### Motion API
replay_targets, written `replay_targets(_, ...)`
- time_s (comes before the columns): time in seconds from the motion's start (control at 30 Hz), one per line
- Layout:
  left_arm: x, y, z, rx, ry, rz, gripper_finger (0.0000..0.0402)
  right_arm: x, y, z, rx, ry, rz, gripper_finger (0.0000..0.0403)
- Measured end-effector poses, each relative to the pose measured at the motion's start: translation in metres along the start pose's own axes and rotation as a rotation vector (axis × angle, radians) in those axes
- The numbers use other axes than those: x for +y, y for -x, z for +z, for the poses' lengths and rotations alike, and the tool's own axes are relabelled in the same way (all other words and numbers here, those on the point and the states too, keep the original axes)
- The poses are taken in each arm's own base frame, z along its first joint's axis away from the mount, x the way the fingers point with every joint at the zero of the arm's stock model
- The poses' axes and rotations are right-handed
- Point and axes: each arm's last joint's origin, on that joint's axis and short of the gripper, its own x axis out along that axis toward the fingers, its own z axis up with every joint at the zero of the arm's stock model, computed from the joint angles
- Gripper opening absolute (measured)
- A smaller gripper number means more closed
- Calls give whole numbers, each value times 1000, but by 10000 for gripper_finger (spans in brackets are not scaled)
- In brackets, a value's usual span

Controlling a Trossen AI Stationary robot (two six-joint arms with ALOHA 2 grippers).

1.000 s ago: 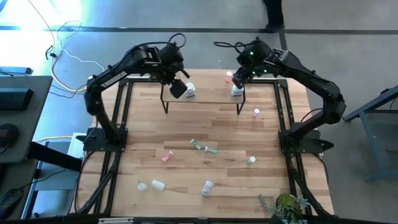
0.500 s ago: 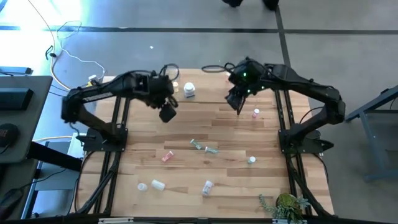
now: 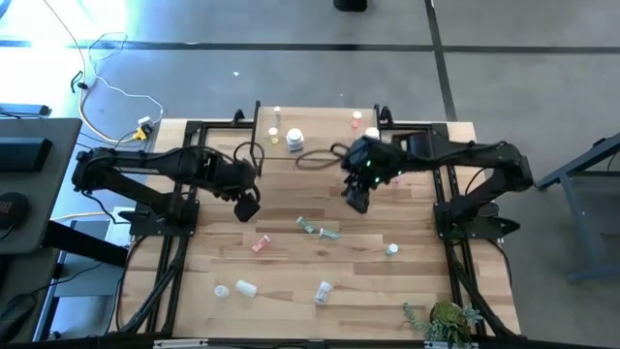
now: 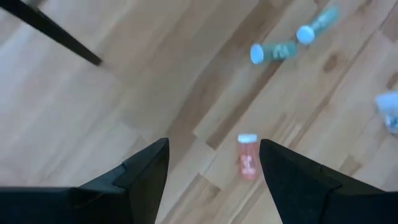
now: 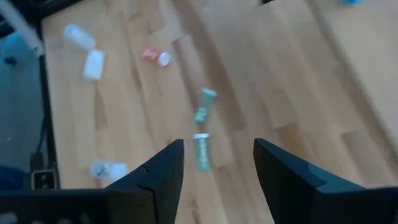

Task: Pick and place medicine bottles onto shelf by color
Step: Put the middle blue pill bottle on the shelf

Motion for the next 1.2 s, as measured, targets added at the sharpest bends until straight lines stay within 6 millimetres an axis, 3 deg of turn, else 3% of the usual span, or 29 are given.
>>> replay_targets(0.27, -7, -3, -13, 21, -30, -2, 241, 34, -42, -8, 78, 76, -15, 226)
replay_targets(0.53, 4, 5, -24, 62, -33, 97, 241, 50, -87, -12, 146, 163, -17, 227)
replay_targets(0.8, 14, 22, -41, -8, -1, 102, 241, 53, -134, -16, 212, 234, -30, 227)
replay_targets(1.2, 40, 23, -70, -39, 77, 66, 241, 49, -192, -28, 308, 252, -65, 227)
